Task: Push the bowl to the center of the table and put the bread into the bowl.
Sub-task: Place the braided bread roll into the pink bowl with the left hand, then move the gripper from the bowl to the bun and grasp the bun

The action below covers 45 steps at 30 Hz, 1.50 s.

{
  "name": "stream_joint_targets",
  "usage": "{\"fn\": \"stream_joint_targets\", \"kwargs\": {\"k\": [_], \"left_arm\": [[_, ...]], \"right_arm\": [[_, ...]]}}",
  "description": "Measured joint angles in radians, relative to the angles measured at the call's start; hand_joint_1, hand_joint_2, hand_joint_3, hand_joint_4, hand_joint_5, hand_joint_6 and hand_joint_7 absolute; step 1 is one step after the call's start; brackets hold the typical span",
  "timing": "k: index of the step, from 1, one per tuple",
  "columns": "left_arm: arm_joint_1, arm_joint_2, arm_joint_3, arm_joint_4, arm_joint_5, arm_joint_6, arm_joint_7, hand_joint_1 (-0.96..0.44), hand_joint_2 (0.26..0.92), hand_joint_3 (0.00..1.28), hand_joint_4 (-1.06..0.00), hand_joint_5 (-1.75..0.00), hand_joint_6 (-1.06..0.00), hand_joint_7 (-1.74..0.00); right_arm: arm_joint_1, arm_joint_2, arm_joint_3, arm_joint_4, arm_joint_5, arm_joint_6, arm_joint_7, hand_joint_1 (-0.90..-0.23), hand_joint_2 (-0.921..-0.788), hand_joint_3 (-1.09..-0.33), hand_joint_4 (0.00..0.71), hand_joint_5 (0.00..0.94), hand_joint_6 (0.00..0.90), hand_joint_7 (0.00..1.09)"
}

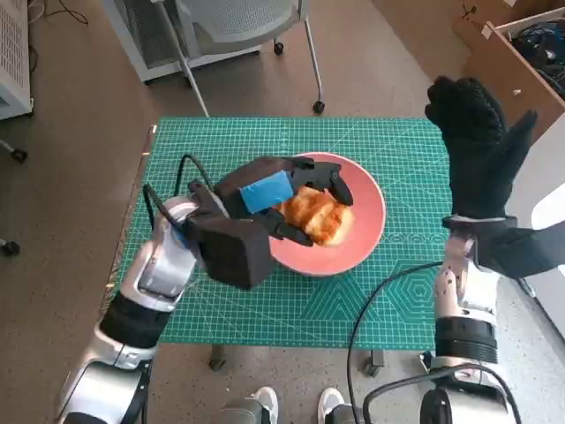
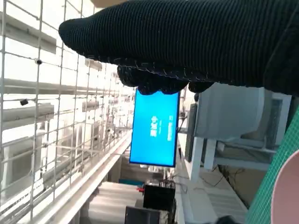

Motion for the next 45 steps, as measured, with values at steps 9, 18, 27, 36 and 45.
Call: {"fn": "stream_joint_targets", "kwargs": {"k": [9, 18, 27, 36, 45], "left_arm": [[-0.002, 0.022, -0.024, 0.018, 0.078, -0.006, 0.002, -0.4, 0.871, 0.03, -0.09, -0.01, -0.13, -0.28], [-0.002, 0.04, -0.021, 0.03, 0.108, -0.092, 0.068, -0.54, 0.911, 0.03, -0.01, 0.0, -0.07, -0.26], [0.005, 0.061, 0.016, 0.049, 0.102, -0.182, 0.103, -0.65, 0.921, 0.19, 0.0, 0.0, -0.02, -0.28], [0.029, 0.15, 0.134, -0.006, 0.016, -0.201, 0.079, -0.59, 0.921, 0.17, -0.01, 0.0, -0.07, -0.3], [0.03, 0.257, 0.244, -0.004, -0.025, -0.181, 0.072, -0.45, 0.895, 0.04, -0.06, -0.01, -0.14, -0.31]], "right_arm": [[0.02, 0.0, 0.001, -0.025, -0.002, 0.0, -0.035, -0.542, -0.921, -0.682, 0.287, 0.005, 0.118, 0.49], [0.021, 0.0, 0.008, -0.027, -0.005, 0.0, -0.047, -0.53, -0.921, -0.685, 0.289, 0.005, 0.118, 0.49], [0.021, 0.002, 0.015, -0.021, -0.004, 0.0, -0.046, -0.53, -0.921, -0.684, 0.29, 0.004, 0.101, 0.49], [0.02, 0.003, 0.021, -0.018, -0.002, 0.0, -0.04, -0.537, -0.921, -0.681, 0.284, 0.0, 0.091, 0.49], [0.02, 0.003, 0.022, -0.017, 0.003, -0.001, -0.029, -0.541, -0.921, -0.681, 0.282, 0.0, 0.09, 0.5]]}}
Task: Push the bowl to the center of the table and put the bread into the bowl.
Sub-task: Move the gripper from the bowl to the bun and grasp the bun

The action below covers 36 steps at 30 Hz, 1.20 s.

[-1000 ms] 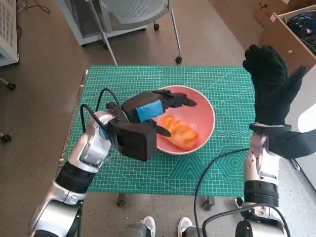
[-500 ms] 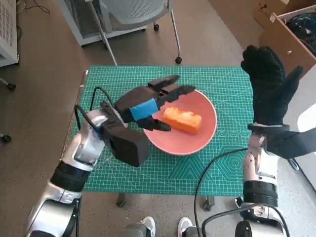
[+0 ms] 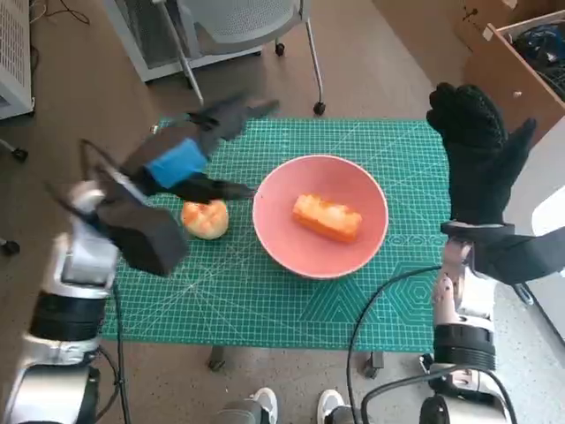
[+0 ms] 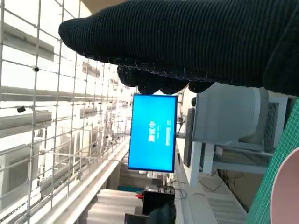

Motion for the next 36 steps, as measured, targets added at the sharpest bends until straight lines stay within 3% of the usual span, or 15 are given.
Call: {"fn": "stream_joint_targets", "kwargs": {"k": [10, 16, 36], "left_arm": [[0.04, 0.073, 0.027, -0.018, 0.035, 0.124, -0.002, -0.38, 0.865, 0.01, -0.08, -0.01, -0.14, -0.31], [0.055, 0.077, 0.016, -0.001, 0.052, 0.182, -0.026, -0.37, 0.86, 0.0, -0.07, 0.0, -0.17, -0.23], [0.053, 0.053, -0.088, 0.149, 0.07, 0.208, -0.079, -0.3, 0.815, 0.0, -0.06, 0.0, -0.22, -0.09]], "right_arm": [[-0.002, 0.001, -0.001, 0.009, 0.0, -0.001, 0.002, -0.546, -0.921, -0.679, 0.282, 0.0, 0.094, 0.51], [-0.007, 0.002, -0.001, 0.021, 0.001, -0.003, 0.008, -0.551, -0.921, -0.676, 0.283, 0.0, 0.094, 0.51], [-0.022, -0.002, -0.009, 0.036, 0.002, -0.002, 0.03, -0.551, -0.921, -0.675, 0.283, 0.0, 0.094, 0.51]]}}
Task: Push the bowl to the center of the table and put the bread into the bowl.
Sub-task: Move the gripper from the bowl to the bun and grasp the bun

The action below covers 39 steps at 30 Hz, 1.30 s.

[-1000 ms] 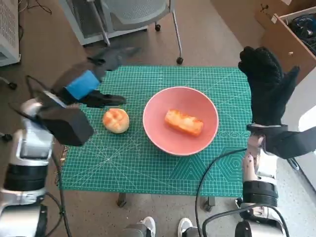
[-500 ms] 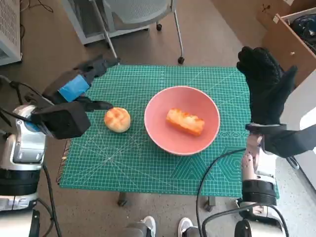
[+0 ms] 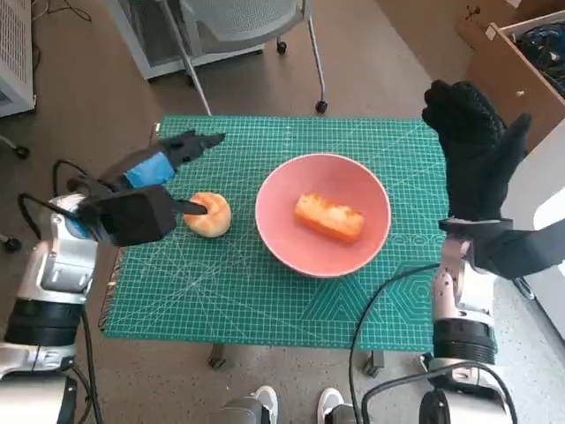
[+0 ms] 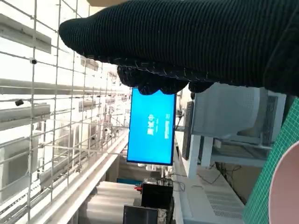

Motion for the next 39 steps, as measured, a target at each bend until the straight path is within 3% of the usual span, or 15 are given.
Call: {"fn": "stream_joint_targets", "kwargs": {"k": [17, 27, 33, 35, 38, 39], "left_arm": [[-0.146, -0.089, -0.156, 0.392, 0.138, -0.017, 0.03, -0.26, 0.809, 0.0, -0.05, 0.0, -0.23, -0.04], [-0.23, -0.162, -0.23, 0.604, 0.211, -0.011, 0.106, -0.2, 0.816, 0.0, -0.15, -0.03, -0.31, -0.05], [-0.259, -0.195, -0.263, 0.669, 0.247, -0.012, 0.185, -0.14, 0.857, 0.01, -0.28, -0.03, -0.42, -0.05], [-0.267, -0.201, -0.272, 0.684, 0.259, -0.014, 0.208, -0.12, 0.878, 0.01, -0.37, -0.04, -0.5, -0.07], [-0.277, -0.209, -0.289, 0.709, 0.274, -0.02, 0.251, -0.09, 0.905, 0.03, -0.62, -0.14, -0.66, -0.14], [-0.28, -0.21, -0.296, 0.714, 0.282, -0.023, 0.264, -0.09, 0.909, 0.03, -0.66, -0.17, -0.68, -0.16]], "right_arm": [[0.001, -0.012, 0.0, -0.022, -0.003, 0.013, 0.0, -0.538, -0.921, -0.678, 0.287, 0.002, 0.093, 0.51], [0.002, -0.016, 0.0, -0.04, -0.006, 0.018, -0.005, -0.536, -0.921, -0.681, 0.286, 0.001, 0.094, 0.51], [0.01, -0.016, 0.002, -0.047, -0.008, 0.018, -0.01, -0.538, -0.921, -0.682, 0.286, 0.001, 0.094, 0.51], [0.014, -0.016, 0.003, -0.05, -0.008, 0.018, -0.011, -0.539, -0.921, -0.682, 0.286, 0.001, 0.094, 0.51], [0.021, -0.016, 0.003, -0.056, -0.009, 0.018, -0.011, -0.546, -0.921, -0.681, 0.286, 0.001, 0.095, 0.52], [0.023, -0.016, 0.004, -0.058, -0.009, 0.018, -0.011, -0.547, -0.921, -0.681, 0.286, 0.001, 0.096, 0.52]]}}
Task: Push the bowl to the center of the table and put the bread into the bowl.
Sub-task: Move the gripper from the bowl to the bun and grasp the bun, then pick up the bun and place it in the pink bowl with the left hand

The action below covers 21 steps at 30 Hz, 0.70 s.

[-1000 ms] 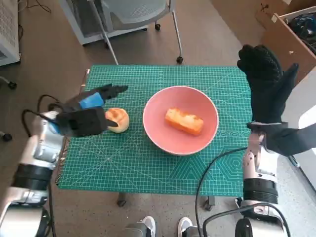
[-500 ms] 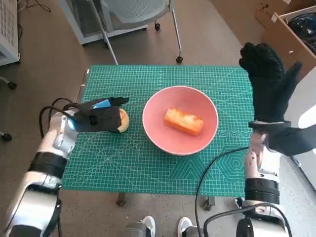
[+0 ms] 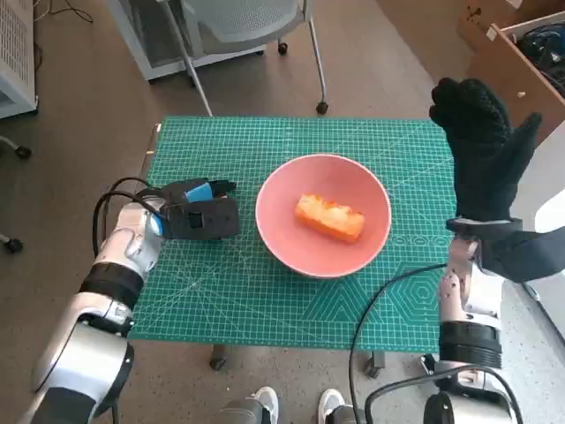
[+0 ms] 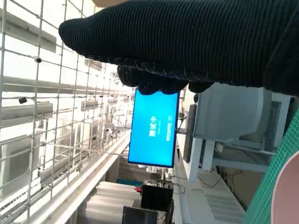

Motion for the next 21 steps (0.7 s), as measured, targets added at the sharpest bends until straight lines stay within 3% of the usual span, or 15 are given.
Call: {"fn": "stream_joint_targets", "kwargs": {"k": [1, 2, 5, 11, 21], "left_arm": [[-0.003, -0.001, -0.005, 0.006, 0.007, -0.006, 0.012, -0.06, 0.913, 0.07, -0.65, -0.56, -0.62, -0.54], [-0.005, -0.001, -0.01, 0.01, 0.012, -0.012, 0.023, -0.04, 0.916, 0.1, -0.64, -0.82, -0.57, -0.8], [-0.007, -0.001, -0.015, 0.015, 0.018, -0.028, 0.046, -0.01, 0.919, 0.12, -0.62, -1.13, -0.56, -1.07], [-0.005, 0.02, 0.001, -0.022, 0.003, -0.069, 0.057, 0.0, 0.92, 0.11, -0.63, -1.27, -0.58, -1.14], [0.058, 0.061, 0.132, -0.325, -0.114, -0.099, 0.026, 0.0, 0.92, 0.1, -0.65, -1.21, -0.58, -1.21]], "right_arm": [[0.001, 0.0, 0.0, -0.001, 0.0, 0.0, 0.0, -0.55, -0.921, -0.68, 0.287, 0.001, 0.097, 0.52], [0.003, 0.0, 0.001, -0.003, 0.0, 0.0, -0.001, -0.552, -0.921, -0.68, 0.288, 0.002, 0.098, 0.52], [0.007, 0.0, 0.003, -0.008, -0.001, 0.002, -0.003, -0.554, -0.921, -0.677, 0.29, 0.003, 0.099, 0.52], [0.013, 0.0, 0.007, -0.016, 0.0, 0.006, -0.004, -0.557, -0.921, -0.671, 0.291, 0.003, 0.1, 0.52], [0.017, 0.001, 0.013, -0.025, 0.001, 0.009, -0.004, -0.56, -0.921, -0.669, 0.291, 0.002, 0.1, 0.52]]}}
